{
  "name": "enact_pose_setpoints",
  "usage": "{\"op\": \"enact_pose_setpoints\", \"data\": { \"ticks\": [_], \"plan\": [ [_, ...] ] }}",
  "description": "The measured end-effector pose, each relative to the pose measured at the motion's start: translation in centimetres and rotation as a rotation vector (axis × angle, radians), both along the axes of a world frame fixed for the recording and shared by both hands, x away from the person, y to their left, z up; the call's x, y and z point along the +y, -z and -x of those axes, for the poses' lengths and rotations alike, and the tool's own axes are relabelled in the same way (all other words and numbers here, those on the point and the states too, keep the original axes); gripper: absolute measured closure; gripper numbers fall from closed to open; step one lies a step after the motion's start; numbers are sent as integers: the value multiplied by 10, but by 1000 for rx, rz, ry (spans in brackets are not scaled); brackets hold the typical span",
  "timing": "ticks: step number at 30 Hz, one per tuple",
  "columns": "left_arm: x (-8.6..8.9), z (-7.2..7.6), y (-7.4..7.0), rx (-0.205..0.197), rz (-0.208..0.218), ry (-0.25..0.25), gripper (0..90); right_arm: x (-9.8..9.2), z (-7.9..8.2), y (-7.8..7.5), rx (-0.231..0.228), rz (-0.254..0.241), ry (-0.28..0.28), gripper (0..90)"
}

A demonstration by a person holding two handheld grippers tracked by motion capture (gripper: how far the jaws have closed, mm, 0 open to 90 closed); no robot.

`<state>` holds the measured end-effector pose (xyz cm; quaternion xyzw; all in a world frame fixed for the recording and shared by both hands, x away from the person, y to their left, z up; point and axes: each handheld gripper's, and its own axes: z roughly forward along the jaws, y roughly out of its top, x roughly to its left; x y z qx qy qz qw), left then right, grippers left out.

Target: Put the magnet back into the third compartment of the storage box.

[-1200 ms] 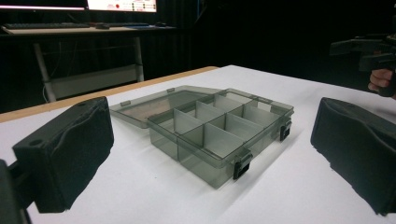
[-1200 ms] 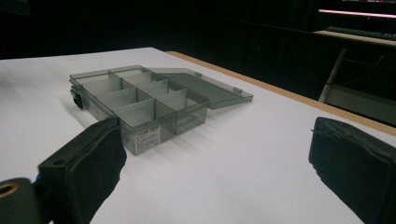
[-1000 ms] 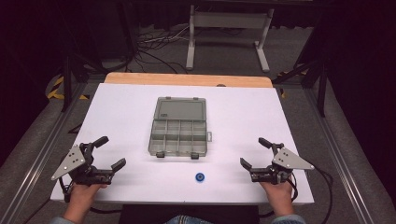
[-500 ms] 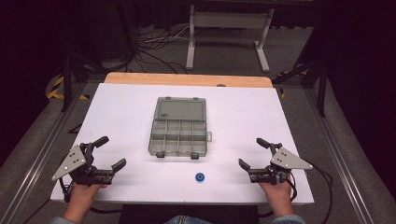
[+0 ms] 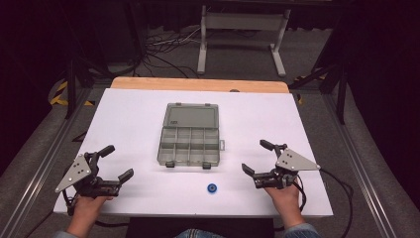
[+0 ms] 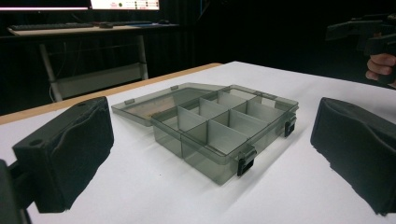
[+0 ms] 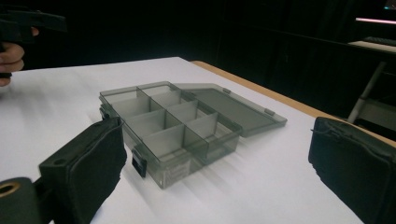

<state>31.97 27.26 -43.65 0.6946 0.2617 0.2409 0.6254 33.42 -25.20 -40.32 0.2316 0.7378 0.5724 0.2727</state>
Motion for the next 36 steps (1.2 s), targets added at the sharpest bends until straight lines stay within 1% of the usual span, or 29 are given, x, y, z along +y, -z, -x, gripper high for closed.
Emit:
{"op": "enact_pose_setpoints", "data": {
  "ticks": [4, 8, 11, 14, 17, 19, 24, 27, 28, 29, 31, 32, 33, 34, 36],
  "plan": [
    [1, 0, 0, 3, -2, 1, 1, 11, -8, -5, 7, -6, -31, 42],
    [0, 0, 0, 3, 0, 1, 1, 21, -14, -10, 15, 0, -58, 42],
    [0, 0, 0, 5, -1, 1, 1, 28, -18, -13, 3, 8, -83, 42],
    [1, 0, 0, 6, -1, 1, 1, 34, -21, -15, 18, 7, -105, 44],
    [0, 0, 0, 6, -1, 2, 1, 39, -23, -17, 40, 20, -116, 44],
    [0, 0, 0, 4, -2, 2, 1, 40, -23, -17, 43, 22, -117, 48],
    [-1, 0, 0, 5, -1, 2, 1, 45, -25, -21, 48, 27, -138, 60],
    [0, 0, 0, 5, -4, 1, 1, 48, -26, -22, 76, 66, -152, 83],
    [0, 0, 0, 5, -4, 0, 1, 48, -27, -23, 95, 79, -159, 86],
    [0, 0, 0, 5, -4, 0, 1, 48, -27, -23, 95, 79, -159, 86],
    [0, 0, 1, 6, -3, 0, 1, 51, -29, -26, 147, 125, -175, 94],
    [0, 0, 1, 4, -2, -2, 1, 53, -30, -29, 173, 176, -178, 98],
    [0, 0, 0, 5, -4, -1, 1, 55, -30, -31, 184, 205, -181, 100],
    [0, 0, 0, 5, -5, -1, 1, 55, -30, -31, 184, 205, -181, 100],
    [0, 0, 1, 5, -3, -3, 1, 58, -30, -35, 208, 262, -190, 112]
  ]
}}
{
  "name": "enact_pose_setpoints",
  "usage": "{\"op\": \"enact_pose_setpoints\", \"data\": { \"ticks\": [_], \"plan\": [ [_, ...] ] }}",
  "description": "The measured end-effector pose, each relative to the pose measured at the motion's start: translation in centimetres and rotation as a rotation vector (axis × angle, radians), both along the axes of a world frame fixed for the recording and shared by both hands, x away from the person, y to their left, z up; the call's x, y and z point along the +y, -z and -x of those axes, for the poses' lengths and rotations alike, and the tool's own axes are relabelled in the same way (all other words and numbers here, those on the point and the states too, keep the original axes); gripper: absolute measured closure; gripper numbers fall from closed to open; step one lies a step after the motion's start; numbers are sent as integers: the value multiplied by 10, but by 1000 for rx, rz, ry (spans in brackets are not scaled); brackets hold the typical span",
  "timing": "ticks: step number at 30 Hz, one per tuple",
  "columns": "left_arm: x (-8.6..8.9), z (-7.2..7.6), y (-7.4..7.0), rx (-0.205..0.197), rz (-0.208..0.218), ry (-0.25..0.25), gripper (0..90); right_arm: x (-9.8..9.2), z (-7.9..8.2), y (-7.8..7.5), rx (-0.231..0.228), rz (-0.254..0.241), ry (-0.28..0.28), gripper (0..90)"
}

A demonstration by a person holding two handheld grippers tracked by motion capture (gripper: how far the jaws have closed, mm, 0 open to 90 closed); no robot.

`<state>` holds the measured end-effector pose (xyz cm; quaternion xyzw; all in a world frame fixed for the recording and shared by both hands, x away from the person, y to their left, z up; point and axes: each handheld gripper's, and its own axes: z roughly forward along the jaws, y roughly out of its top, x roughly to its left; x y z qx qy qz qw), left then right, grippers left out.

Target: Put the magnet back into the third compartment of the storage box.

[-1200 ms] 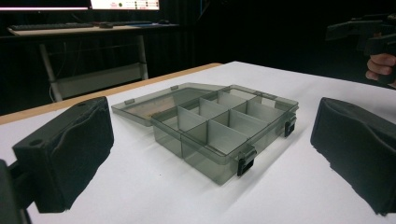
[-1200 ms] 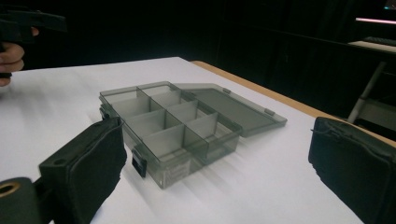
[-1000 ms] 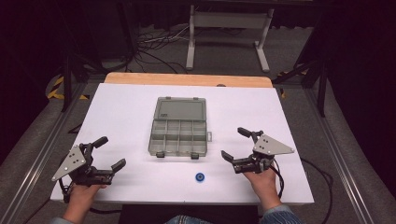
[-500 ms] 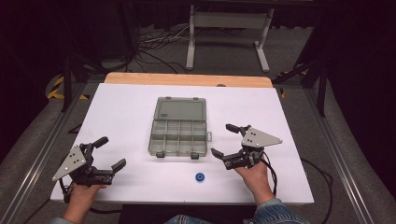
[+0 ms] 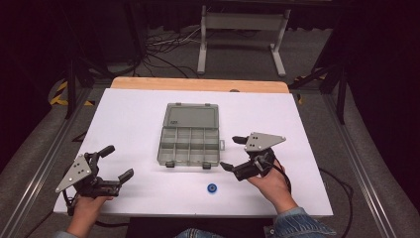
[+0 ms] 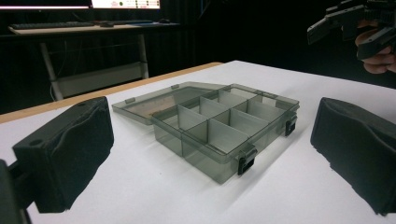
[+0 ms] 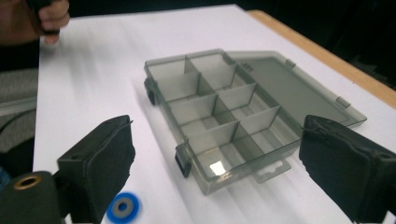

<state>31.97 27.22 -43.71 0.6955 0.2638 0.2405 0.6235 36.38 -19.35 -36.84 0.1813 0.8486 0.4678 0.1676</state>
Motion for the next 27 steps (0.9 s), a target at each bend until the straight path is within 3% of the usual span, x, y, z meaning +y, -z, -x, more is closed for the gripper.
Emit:
{"op": "enact_pose_setpoints", "data": {
  "ticks": [4, 5, 9, 15, 19, 27],
  "plan": [
    [-1, 0, 0, 0, -3, 3, 1, 8, -1, -6, 35, 101, -28, 115],
    [-1, 0, 0, 0, -3, 3, 1, 8, -1, -6, 35, 101, -28, 115],
    [0, 0, 0, -1, -2, 1, 1, 20, -2, -7, 103, 212, -46, 105],
    [0, 0, 0, -1, -3, 1, 1, 31, -2, -6, 138, 329, -50, 106],
    [0, 0, 0, -1, -4, 2, 1, 36, -1, -4, 161, 376, -61, 114],
    [-1, 0, 0, 3, -14, 4, 3, 40, -4, 2, 250, 445, -75, 126]
  ]
}}
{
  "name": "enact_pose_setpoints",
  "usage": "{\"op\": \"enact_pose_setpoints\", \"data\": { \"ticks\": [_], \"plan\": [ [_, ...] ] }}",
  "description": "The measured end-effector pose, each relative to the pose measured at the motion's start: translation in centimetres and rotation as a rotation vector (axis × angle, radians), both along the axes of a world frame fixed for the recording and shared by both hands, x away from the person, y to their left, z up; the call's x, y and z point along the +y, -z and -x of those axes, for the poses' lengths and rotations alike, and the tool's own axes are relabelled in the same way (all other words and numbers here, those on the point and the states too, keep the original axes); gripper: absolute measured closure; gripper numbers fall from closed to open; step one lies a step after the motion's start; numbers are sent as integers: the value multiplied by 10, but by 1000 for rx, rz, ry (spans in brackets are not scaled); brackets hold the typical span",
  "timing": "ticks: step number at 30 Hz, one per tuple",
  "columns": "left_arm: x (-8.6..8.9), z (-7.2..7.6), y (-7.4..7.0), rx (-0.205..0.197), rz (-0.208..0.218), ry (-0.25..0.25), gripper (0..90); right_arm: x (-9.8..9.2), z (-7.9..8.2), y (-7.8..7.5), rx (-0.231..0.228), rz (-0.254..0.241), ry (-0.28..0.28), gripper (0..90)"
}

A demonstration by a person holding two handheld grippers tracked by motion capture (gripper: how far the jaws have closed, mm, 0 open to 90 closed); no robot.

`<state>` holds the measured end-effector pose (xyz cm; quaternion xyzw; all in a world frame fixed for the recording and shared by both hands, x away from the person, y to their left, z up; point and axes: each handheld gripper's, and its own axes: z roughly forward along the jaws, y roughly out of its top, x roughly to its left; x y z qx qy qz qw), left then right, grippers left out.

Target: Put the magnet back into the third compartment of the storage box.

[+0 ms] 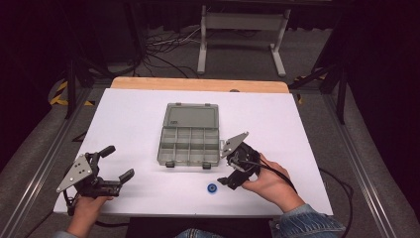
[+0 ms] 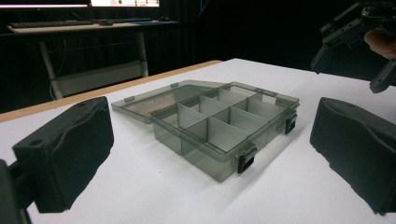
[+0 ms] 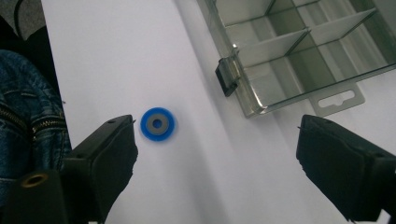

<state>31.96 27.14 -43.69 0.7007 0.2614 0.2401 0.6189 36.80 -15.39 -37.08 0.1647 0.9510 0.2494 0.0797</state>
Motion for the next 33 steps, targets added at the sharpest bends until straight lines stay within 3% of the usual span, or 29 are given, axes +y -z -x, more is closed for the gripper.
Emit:
{"op": "enact_pose_setpoints", "data": {
  "ticks": [6, 13, 33],
  "plan": [
    [0, 0, 0, -3, 5, 0, 3, 3, 0, 4, 39, 34, -9, 132],
    [0, 0, 0, -3, 5, 0, 3, 6, 2, 9, 34, -15, -33, 166],
    [0, 0, 0, 2, 7, -2, 3, 30, 7, 45, 103, 20, -77, 171]
  ]
}}
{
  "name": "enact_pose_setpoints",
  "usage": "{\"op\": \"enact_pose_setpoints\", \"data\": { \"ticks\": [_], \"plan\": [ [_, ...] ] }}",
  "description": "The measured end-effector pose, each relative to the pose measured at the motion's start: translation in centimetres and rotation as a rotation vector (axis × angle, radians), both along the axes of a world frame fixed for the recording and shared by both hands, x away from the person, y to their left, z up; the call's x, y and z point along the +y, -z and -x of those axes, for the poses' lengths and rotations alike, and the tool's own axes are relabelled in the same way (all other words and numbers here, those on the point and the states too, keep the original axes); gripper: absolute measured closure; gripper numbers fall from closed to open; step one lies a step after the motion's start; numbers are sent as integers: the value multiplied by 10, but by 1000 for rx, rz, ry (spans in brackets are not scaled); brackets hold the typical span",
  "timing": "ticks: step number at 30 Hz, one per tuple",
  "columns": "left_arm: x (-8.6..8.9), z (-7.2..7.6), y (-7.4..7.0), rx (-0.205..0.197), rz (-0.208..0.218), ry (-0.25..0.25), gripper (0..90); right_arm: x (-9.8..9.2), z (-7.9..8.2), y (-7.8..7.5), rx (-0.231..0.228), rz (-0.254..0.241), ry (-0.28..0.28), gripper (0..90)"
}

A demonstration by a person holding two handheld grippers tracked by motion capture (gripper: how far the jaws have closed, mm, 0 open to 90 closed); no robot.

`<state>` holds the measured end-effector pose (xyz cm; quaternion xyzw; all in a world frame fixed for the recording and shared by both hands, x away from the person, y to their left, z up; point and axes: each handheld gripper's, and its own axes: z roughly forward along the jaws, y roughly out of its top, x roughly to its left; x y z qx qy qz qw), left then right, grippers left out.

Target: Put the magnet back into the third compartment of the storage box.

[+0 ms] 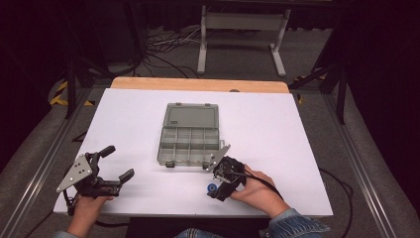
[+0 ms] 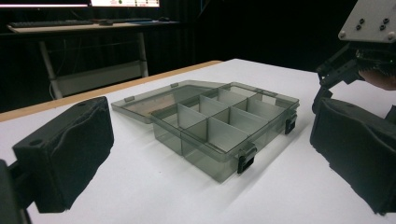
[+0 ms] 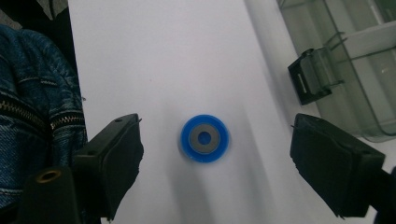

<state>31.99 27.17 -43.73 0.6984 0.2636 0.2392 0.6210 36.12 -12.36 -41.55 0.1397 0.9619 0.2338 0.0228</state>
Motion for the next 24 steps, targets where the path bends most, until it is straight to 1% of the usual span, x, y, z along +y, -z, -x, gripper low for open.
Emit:
{"op": "enact_pose_setpoints", "data": {
  "ticks": [4, 9, 18, 22, 24],
  "plan": [
    [0, 0, 0, 0, 1, 0, 3, 3, 1, 5, 10, 12, -14, 178],
    [0, 0, 0, 0, 2, 0, 3, 7, 3, 11, 24, 30, -15, 195],
    [0, 0, 0, 0, 2, 0, 3, 9, 3, 16, 25, 50, -18, 229],
    [0, 0, 0, -1, 2, -2, 3, 9, 3, 16, 13, 53, -11, 288],
    [0, 0, 0, -1, 1, -2, 3, 9, 2, 16, 12, 57, -18, 318]
  ]
}}
